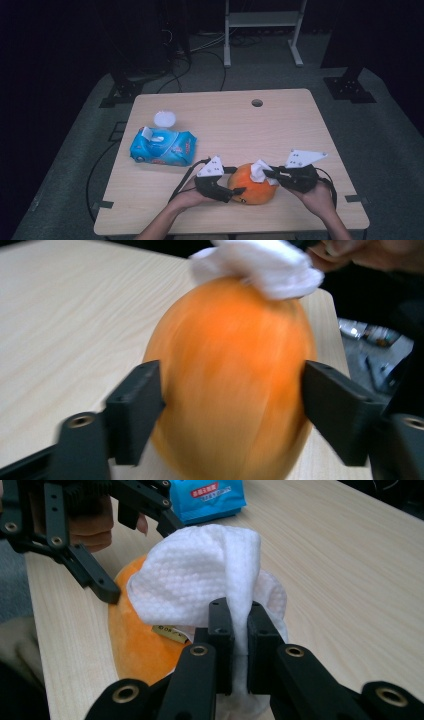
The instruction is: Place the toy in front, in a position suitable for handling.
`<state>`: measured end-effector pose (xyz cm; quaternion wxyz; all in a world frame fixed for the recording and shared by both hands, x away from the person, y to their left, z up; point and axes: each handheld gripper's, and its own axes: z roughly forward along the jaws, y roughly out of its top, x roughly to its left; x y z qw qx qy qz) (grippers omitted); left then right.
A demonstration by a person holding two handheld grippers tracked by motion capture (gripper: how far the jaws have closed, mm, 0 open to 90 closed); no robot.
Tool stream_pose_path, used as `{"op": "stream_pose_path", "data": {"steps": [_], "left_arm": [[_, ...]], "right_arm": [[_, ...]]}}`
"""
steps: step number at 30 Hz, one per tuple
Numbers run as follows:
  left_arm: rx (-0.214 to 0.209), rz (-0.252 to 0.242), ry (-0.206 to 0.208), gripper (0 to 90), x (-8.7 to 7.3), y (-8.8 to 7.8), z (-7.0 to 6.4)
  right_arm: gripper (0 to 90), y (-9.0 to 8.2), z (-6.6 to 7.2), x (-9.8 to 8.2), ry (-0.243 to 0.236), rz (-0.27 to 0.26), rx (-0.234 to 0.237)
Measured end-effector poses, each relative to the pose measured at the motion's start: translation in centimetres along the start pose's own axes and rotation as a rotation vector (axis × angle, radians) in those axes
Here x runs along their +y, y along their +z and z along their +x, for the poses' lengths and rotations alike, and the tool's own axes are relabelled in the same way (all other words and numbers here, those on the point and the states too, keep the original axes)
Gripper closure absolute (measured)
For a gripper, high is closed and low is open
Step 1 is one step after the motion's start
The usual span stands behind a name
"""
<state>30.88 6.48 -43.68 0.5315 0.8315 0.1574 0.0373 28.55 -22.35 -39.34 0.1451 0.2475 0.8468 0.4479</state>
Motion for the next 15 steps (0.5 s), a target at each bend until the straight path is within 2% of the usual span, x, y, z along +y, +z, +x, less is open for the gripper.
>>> {"op": "stream_pose_path", "data": {"steps": [1, 4, 5, 7, 10, 12, 14, 15], "left_arm": [[-0.006, -0.007, -0.034, 21.4, -0.1, -0.1, 0.3], [-0.023, -0.008, -0.090, 16.2, -0.2, 0.0, 0.6], [-0.041, -0.004, -0.099, 15.0, -0.1, 0.1, 0.5], [-0.049, 0.000, -0.097, 13.8, 0.0, 0.5, 0.1], [-0.010, 0.042, -0.046, 9.8, 0.0, 1.2, -0.7], [0.020, 0.042, 0.013, 8.9, -0.6, 1.6, -0.9], [0.037, 0.026, 0.044, 17.0, -0.6, 1.4, -0.9], [0.055, 0.013, 0.064, 27.2, -0.5, 1.2, -1.0]], "right_arm": [[83.3, -0.1, -0.2, -0.3, 0.013, -0.004, -0.003], [83.4, -0.4, -0.4, -0.7, 0.044, -0.014, 0.001], [83.4, -0.3, -0.4, -0.8, 0.051, -0.020, 0.009], [83.4, 0.0, 0.0, -0.7, 0.049, -0.019, 0.024], [83.4, 0.6, 0.8, -0.5, 0.037, -0.017, 0.042], [83.4, 0.8, 1.2, -0.3, 0.027, -0.021, 0.044], [83.5, 1.0, 1.3, -0.2, 0.018, -0.025, 0.040], [83.5, 0.9, 1.4, 0.0, 0.015, -0.029, 0.035]]}}
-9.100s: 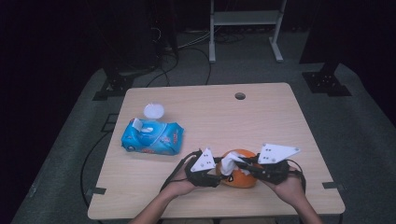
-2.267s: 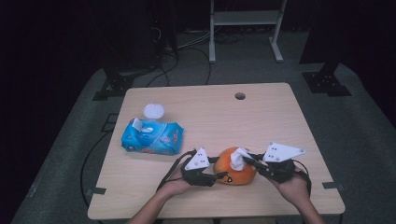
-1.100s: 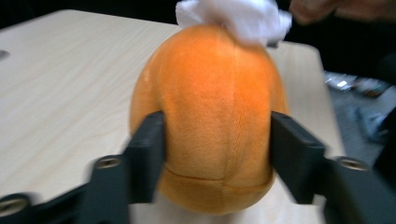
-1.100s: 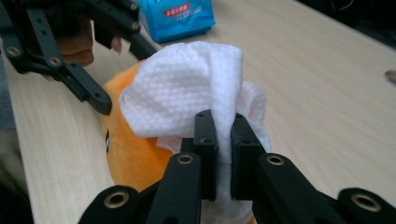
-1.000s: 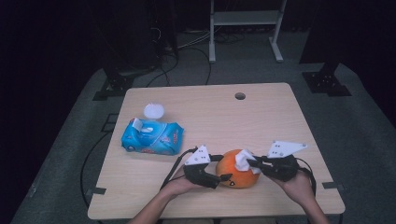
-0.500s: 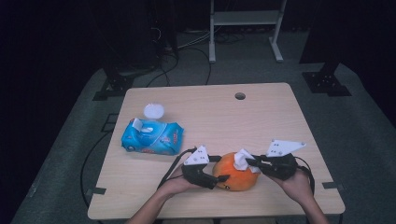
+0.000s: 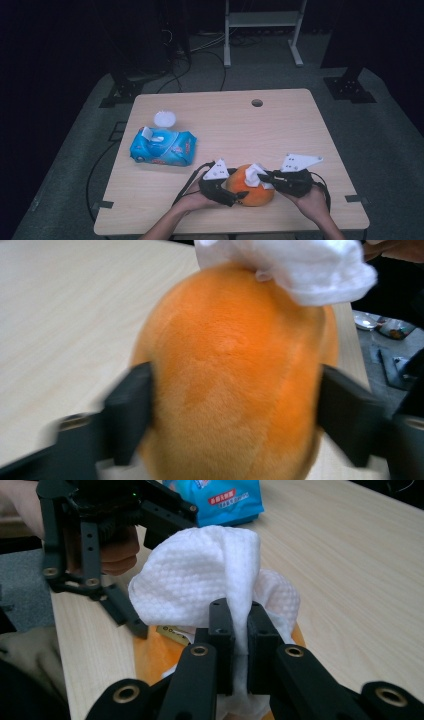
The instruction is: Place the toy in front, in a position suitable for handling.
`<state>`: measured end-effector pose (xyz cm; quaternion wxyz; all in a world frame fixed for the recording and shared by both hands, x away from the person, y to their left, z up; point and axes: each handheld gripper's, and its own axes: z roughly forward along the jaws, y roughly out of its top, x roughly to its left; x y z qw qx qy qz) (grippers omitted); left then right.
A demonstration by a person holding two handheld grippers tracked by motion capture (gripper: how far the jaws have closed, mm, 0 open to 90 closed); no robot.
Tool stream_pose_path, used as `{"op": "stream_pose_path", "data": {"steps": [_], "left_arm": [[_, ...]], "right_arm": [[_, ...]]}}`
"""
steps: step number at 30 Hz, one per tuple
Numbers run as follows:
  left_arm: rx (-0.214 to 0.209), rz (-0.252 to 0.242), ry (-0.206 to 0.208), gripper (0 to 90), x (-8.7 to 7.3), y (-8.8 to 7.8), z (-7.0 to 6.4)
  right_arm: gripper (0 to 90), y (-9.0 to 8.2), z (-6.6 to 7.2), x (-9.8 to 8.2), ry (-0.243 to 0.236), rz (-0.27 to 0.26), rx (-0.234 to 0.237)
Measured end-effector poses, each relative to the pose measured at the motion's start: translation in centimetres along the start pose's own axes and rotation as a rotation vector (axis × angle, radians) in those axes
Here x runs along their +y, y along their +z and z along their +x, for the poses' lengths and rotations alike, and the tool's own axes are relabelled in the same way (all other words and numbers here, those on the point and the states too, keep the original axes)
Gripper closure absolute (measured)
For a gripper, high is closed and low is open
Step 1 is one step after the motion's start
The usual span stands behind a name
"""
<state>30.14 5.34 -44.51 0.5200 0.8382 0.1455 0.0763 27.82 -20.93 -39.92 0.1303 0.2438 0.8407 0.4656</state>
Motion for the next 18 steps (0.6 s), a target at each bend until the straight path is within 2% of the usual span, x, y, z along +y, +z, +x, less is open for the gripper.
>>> {"op": "stream_pose_path", "data": {"steps": [1, 2, 4, 5, 7, 8, 9, 10, 12, 14, 15, 18], "left_arm": [[0.019, -0.020, 0.032, 33.7, 0.2, -0.2, -0.1], [0.035, -0.057, 0.073, 36.6, 0.4, -0.5, -0.3], [0.076, -0.098, 0.136, 39.7, 0.8, -0.9, -0.4], [0.083, -0.106, 0.150, 39.6, 1.0, -1.0, -0.3], [0.075, -0.110, 0.143, 38.9, 0.9, -1.2, 0.2], [0.062, -0.097, 0.121, 37.1, 0.7, -1.1, 0.4], [0.041, -0.079, 0.072, 33.8, 0.4, -1.0, 0.8], [0.006, -0.074, -0.006, 27.8, 0.1, -0.9, 1.3], [-0.028, -0.085, -0.105, 18.8, -0.1, -1.2, 1.9], [-0.050, -0.086, -0.154, 14.8, -0.1, -1.5, 2.2], [-0.050, -0.073, -0.160, 14.8, -0.1, -1.6, 2.3], [-0.041, -0.047, -0.132, 27.2, -0.4, -1.7, 2.2]], "right_arm": [[83.6, -0.1, 0.1, 0.1, -0.002, -0.006, -0.007], [83.6, -0.2, 0.1, 0.3, -0.008, -0.022, -0.016], [83.6, -0.6, 0.3, 0.6, -0.020, -0.066, -0.042], [83.6, -0.6, 0.3, 0.6, -0.019, -0.084, -0.054], [83.6, -0.6, 0.3, 0.5, -0.013, -0.111, -0.066], [83.6, -0.4, 0.3, 0.5, -0.008, -0.108, -0.064], [83.6, 0.0, 0.2, 0.4, -0.002, -0.095, -0.062], [83.6, 0.4, 0.1, 0.2, 0.006, -0.080, -0.059], [83.6, 1.2, 0.0, -0.2, 0.038, -0.071, -0.018], [83.6, 1.4, 0.4, 0.1, 0.030, -0.066, -0.004], [83.5, 1.5, 0.7, 0.3, 0.018, -0.060, 0.003], [83.5, 1.8, 1.4, 0.5, -0.013, -0.048, 0.005]]}}
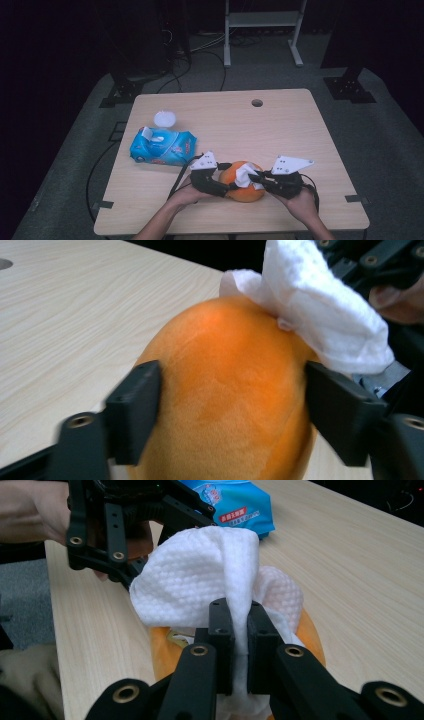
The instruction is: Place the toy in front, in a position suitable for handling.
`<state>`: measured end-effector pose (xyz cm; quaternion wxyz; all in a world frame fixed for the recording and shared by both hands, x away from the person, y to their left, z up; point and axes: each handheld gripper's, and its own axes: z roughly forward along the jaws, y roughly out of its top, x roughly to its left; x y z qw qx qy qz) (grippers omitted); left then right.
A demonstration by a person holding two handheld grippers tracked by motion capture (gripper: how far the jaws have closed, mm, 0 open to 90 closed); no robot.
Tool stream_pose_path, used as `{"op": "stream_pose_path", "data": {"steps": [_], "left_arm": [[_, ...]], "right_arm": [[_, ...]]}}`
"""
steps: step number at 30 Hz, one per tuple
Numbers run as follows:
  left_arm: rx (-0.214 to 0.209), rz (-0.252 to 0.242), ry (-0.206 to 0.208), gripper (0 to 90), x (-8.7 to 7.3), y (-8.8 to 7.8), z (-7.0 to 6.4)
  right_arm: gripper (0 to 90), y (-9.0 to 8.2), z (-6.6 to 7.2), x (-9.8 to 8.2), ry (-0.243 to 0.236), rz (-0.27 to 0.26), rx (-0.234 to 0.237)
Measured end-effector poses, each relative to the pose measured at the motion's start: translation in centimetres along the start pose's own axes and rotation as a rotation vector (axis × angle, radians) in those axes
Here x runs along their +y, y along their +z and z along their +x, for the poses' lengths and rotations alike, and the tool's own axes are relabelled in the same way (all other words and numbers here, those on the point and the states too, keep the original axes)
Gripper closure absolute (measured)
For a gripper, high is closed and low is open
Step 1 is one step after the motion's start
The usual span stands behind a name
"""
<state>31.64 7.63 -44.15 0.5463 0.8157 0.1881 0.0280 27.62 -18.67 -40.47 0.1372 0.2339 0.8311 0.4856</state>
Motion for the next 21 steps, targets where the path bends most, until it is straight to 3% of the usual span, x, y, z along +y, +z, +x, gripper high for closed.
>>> {"op": "stream_pose_path", "data": {"steps": [3, 5, 9, 13, 16, 18, 20, 21], "left_arm": [[0.003, 0.005, 0.010, 33.9, -0.1, -0.1, -0.1], [0.002, 0.013, 0.006, 34.1, -0.1, -0.2, 0.0], [-0.005, 0.014, -0.003, 33.6, -0.2, -0.3, 0.1], [0.005, 0.015, 0.007, 31.4, -0.2, -0.2, 0.0], [0.001, 0.024, 0.015, 30.7, -0.3, -0.3, 0.0], [0.002, 0.027, 0.024, 30.6, -0.4, -0.3, -0.1], [-0.009, 0.042, 0.028, 30.5, -0.2, -0.4, -0.2], [-0.019, 0.047, 0.030, 30.2, -0.2, -0.5, -0.1]], "right_arm": [[83.6, -0.4, -0.6, -0.2, 0.013, 0.003, 0.005], [83.6, -1.0, -1.1, -0.6, 0.014, 0.012, -0.023], [83.6, -2.0, -2.4, -1.8, 0.072, 0.031, -0.080], [83.5, -1.8, -1.1, -0.5, 0.026, -0.016, -0.037], [83.4, -1.2, -0.4, -0.2, -0.019, 0.013, -0.003], [83.5, -1.3, -1.0, -0.7, -0.001, 0.039, 0.008], [83.4, -1.7, -2.0, -1.2, 0.025, 0.088, -0.007], [83.4, -2.0, -2.4, -1.4, 0.051, 0.086, -0.020]]}}
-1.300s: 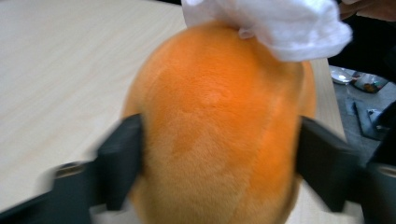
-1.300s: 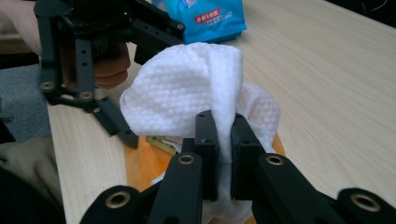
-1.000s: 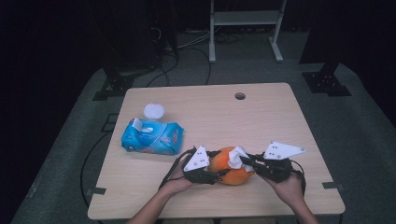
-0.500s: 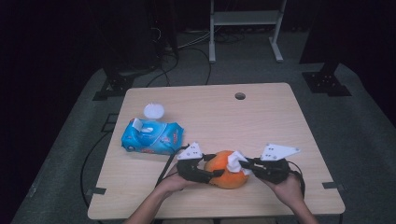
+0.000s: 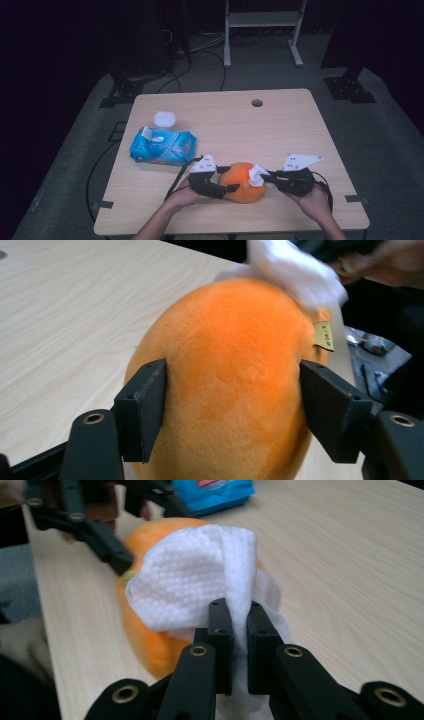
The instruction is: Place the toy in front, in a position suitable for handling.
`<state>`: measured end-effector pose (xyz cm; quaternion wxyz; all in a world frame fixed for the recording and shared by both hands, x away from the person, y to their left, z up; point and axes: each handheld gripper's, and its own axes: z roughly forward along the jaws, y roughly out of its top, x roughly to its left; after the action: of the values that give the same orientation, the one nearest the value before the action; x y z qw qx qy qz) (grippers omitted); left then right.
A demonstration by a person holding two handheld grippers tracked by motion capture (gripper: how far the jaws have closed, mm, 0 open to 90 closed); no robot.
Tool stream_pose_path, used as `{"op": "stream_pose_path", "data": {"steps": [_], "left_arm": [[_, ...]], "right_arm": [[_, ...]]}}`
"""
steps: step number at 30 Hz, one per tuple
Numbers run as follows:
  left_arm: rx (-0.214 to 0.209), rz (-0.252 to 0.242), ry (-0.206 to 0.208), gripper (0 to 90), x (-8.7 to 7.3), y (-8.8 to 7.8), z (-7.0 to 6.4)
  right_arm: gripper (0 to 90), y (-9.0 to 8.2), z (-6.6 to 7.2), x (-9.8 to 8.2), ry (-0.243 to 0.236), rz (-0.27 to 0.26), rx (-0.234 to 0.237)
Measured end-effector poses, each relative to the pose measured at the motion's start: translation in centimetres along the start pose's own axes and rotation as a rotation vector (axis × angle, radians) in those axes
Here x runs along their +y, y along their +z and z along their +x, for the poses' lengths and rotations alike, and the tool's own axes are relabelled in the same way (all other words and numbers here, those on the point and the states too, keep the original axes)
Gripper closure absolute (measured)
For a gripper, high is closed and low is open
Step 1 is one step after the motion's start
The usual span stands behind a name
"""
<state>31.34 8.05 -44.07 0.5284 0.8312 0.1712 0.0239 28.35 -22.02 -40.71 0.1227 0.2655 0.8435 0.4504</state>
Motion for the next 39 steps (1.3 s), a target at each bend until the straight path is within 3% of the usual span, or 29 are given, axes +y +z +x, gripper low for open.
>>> {"op": "stream_pose_path", "data": {"steps": [3, 5, 7, 12, 14, 15, 18, 20, 22, 23, 25, 26, 27, 29, 30, 31, 34, 35, 37, 39], "left_arm": [[-0.031, 0.010, -0.014, 26.8, 0.2, -0.2, 0.3], [-0.052, 0.019, -0.026, 20.0, 0.4, -0.3, 0.5], [-0.053, 0.016, -0.046, 13.7, 0.6, -0.5, 0.6], [-0.048, 0.043, -0.040, 8.8, 0.5, 0.2, 0.5], [-0.048, 0.048, -0.041, 14.0, 0.3, 0.4, 0.5], [-0.043, 0.055, -0.037, 23.6, 0.3, 0.4, 0.5], [0.018, 0.038, 0.021, 40.8, 0.9, -0.1, -0.1], [0.068, -0.011, 0.073, 45.6, 1.2, -0.3, -0.5], [0.117, -0.057, 0.118, 46.7, 1.6, -0.4, -0.8], [0.138, -0.087, 0.117, 46.7, 1.8, -0.4, -0.8], [0.158, -0.077, 0.116, 45.1, 1.7, -0.1, -0.6], [0.163, -0.061, 0.114, 43.4, 1.5, 0.1, -0.6], [0.173, -0.027, 0.097, 41.9, 1.0, 0.5, -0.4], [0.144, -0.041, 0.055, 39.0, 0.3, 0.5, 0.0], [0.145, -0.031, 0.057, 38.2, 0.2, 0.4, 0.0], [0.145, -0.033, 0.054, 37.7, 0.2, 0.3, -0.1], [0.142, -0.038, 0.043, 36.5, 0.2, 0.3, -0.1], [0.140, -0.036, 0.045, 36.3, 0.3, 0.4, -0.2], [0.142, -0.038, 0.037, 35.9, 0.4, 0.6, -0.3], [0.143, -0.033, 0.046, 35.6, 0.6, 0.8, -0.6]], "right_arm": [[83.4, -0.2, 0.1, 0.0, 0.016, -0.042, 0.043], [83.4, 0.5, 0.5, 0.1, -0.010, -0.008, 0.073], [83.4, 1.1, 0.5, -0.1, -0.002, 0.019, 0.154], [83.3, 1.0, 0.4, -0.2, -0.003, 0.024, 0.175], [83.3, 1.1, 0.4, -0.2, -0.001, 0.026, 0.169], [83.3, 1.1, 0.4, -0.1, -0.004, 0.021, 0.159], [83.5, 1.0, 0.6, 0.2, -0.007, 0.006, 0.133], [83.6, 0.7, 0.5, 0.6, -0.007, -0.003, 0.116], [83.6, 0.3, 0.5, 0.9, -0.016, -0.029, 0.067], [83.6, 0.1, 0.4, 1.0, -0.008, -0.060, 0.047], [83.6, -0.2, 0.3, 1.2, 0.007, -0.109, 0.007], [83.5, -0.1, 0.2, 1.2, 0.009, -0.118, 0.016], [83.5, 0.2, 0.2, 1.1, 0.014, -0.109, 0.032], [83.4, 1.2, 0.4, 0.5, -0.009, -0.046, 0.034], [83.4, 1.8, 0.3, 0.0, -0.023, -0.015, 0.028], [83.5, 1.9, -0.1, -0.4, -0.005, -0.003, 0.031], [83.5, 1.6, -1.2, -1.1, 0.017, 0.057, -0.041], [83.5, 1.4, -1.3, -1.2, 0.034, 0.041, -0.041], [83.5, 0.9, -0.8, -0.7, 0.023, -0.015, -0.033], [83.5, 0.6, 0.2, 0.4, 0.005, -0.089, 0.021]]}}
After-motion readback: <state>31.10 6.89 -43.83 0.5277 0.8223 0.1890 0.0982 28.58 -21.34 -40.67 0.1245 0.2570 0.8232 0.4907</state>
